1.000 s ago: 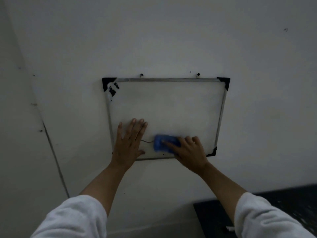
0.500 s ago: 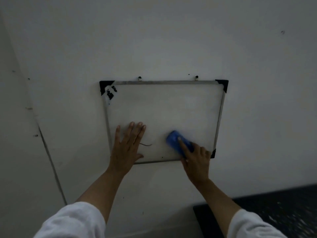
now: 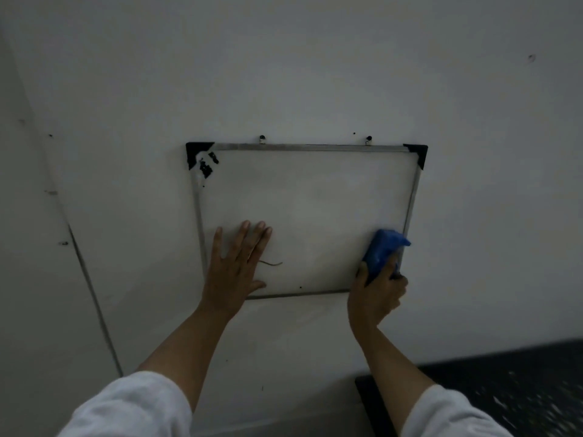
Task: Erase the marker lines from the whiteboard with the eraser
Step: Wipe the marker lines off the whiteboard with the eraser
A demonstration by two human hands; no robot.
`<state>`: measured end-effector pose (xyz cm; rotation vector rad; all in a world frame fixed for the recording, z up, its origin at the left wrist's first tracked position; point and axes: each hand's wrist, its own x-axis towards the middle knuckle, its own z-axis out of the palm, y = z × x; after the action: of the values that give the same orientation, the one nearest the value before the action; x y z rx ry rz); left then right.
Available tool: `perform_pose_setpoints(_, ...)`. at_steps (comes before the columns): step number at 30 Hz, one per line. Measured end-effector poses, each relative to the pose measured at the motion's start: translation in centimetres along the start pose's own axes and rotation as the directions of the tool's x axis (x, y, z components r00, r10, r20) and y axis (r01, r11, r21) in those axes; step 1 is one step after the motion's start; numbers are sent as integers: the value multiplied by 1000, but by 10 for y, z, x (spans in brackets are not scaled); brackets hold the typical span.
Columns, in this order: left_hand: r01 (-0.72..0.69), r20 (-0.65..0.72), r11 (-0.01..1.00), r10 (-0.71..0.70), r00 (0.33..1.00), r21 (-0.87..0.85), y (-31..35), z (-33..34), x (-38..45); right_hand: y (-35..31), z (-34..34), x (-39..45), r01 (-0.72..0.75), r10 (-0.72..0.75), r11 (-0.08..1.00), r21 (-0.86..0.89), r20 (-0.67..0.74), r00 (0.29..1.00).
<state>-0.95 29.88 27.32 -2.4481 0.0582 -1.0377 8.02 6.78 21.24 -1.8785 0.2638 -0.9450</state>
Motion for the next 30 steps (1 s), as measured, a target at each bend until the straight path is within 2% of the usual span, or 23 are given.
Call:
perform_pose_setpoints(1,0,3,1000,0,1000,1,0,-1,0,-8,2,1,-96,97,995,39,-21,995)
perform_pose_setpoints(2,0,6,1000,0,1000,1,0,-1,0,-16,4,-1,-109,111,993,42,-42,993)
perform_pose_setpoints(3,-1,6,1000,1,1000,2,0,-1,0,-22,4,-4,-38,39,999,31,-53,998)
perform_pose_setpoints(4,-3,7,1000,3,1000,5,-1,-1,0,-24,4,-8,117,-117,993,4,-46,992)
perform_pose_setpoints(5,-6,9,1000,6,1000,10,-1,0,0,-22,2,-13,315,-317,947,-57,-15,948)
perform_pose_setpoints(6,-11,8,1000,11,1000,13,-1,0,1,-19,-1,-12,502,-504,852,-150,26,863)
perform_pose_setpoints(7,-14,1,1000,14,1000,12,-1,1,1,-17,-5,-4,629,-633,744,-225,64,771)
perform_pose_setpoints(8,-14,-5,1000,14,1000,8,-2,2,2,-19,-9,8,694,-703,665,-275,83,706)
perform_pose_setpoints(9,-13,-8,1000,13,1000,5,-2,3,2,-25,-12,18,717,-734,626,-307,79,674)
perform_pose_setpoints(10,-13,-7,1000,13,1000,5,-2,3,3,-34,-15,27,710,-737,622,-330,60,674)
perform_pose_setpoints(14,-33,-14,999,33,999,22,-5,6,2,-74,-10,38,577,-621,756,-310,-59,781)
perform_pose_setpoints(16,-35,-19,999,35,999,11,-6,8,1,-74,-5,29,607,-651,737,-298,-72,755)
perform_pose_setpoints(17,-34,-19,999,34,999,6,-6,8,2,-67,-3,22,672,-712,680,-294,-44,701)
perform_pose_setpoints(20,-36,-9,999,36,999,-12,-4,8,2,-40,-4,8,860,-879,420,-289,106,465)
perform_pose_setpoints(22,-31,-21,999,31,999,-27,-3,8,2,-41,-9,18,903,-913,325,-280,156,377)
perform_pose_setpoints(23,-33,-23,999,33,999,-28,-3,7,2,-49,-11,26,903,-914,320,-287,156,374)
perform_pose_setpoints(24,-37,-23,999,37,999,-27,-3,7,1,-60,-13,34,886,-906,352,-303,128,404)
perform_pose_setpoints(26,-41,-22,999,40,999,-29,-3,6,0,-86,-15,45,817,-857,478,-322,32,514)
perform_pose_setpoints(28,-43,-18,998,42,999,-36,-2,3,0,-103,-12,46,765,-811,561,-316,-22,585)
perform_pose_setpoints(30,-44,-50,996,41,998,-75,-2,2,-2,-101,-7,35,768,-813,558,-315,-22,582)
